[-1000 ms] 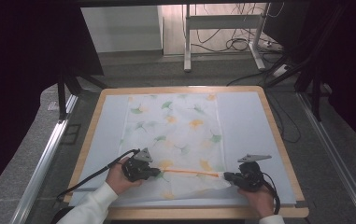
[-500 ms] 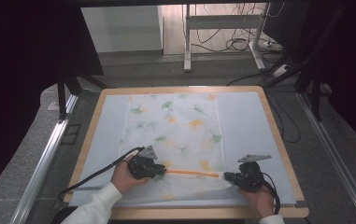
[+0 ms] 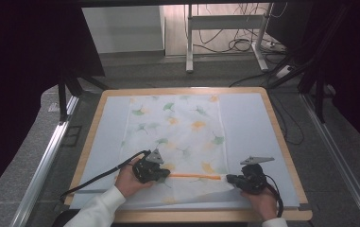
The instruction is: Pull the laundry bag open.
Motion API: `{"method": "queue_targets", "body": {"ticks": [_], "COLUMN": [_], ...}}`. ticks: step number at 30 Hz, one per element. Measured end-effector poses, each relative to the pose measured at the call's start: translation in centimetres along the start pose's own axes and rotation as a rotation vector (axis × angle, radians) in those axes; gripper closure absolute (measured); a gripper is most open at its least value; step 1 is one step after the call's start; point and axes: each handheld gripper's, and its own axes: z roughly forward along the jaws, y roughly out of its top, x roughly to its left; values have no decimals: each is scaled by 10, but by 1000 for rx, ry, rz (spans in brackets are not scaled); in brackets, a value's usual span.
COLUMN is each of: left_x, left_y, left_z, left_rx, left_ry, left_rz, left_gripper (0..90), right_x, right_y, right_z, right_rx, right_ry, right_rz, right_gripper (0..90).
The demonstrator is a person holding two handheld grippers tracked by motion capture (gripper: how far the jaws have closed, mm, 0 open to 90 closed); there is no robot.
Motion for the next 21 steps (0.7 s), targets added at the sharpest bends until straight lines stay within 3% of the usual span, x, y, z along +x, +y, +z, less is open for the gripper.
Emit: {"method": "queue_targets", "body": {"ticks": [7,12,21], "left_x": [-2,3,11], "left_y": [-2,-8,-19], "left_z": [-3,-9,-19], "left_rx": [8,7,14], "left_ry": [12,-2,8], "left_rz": [23,5,-10], "left_gripper": [900,900,900], "right_x": [0,0,0], "right_y": [0,0,0], "right_z": [0,0,0], "right_rx": [1,1,0], "right_ry": [-1,0,2], "right_rz": [-1,-2,1], "right_gripper": [896,896,896]}}
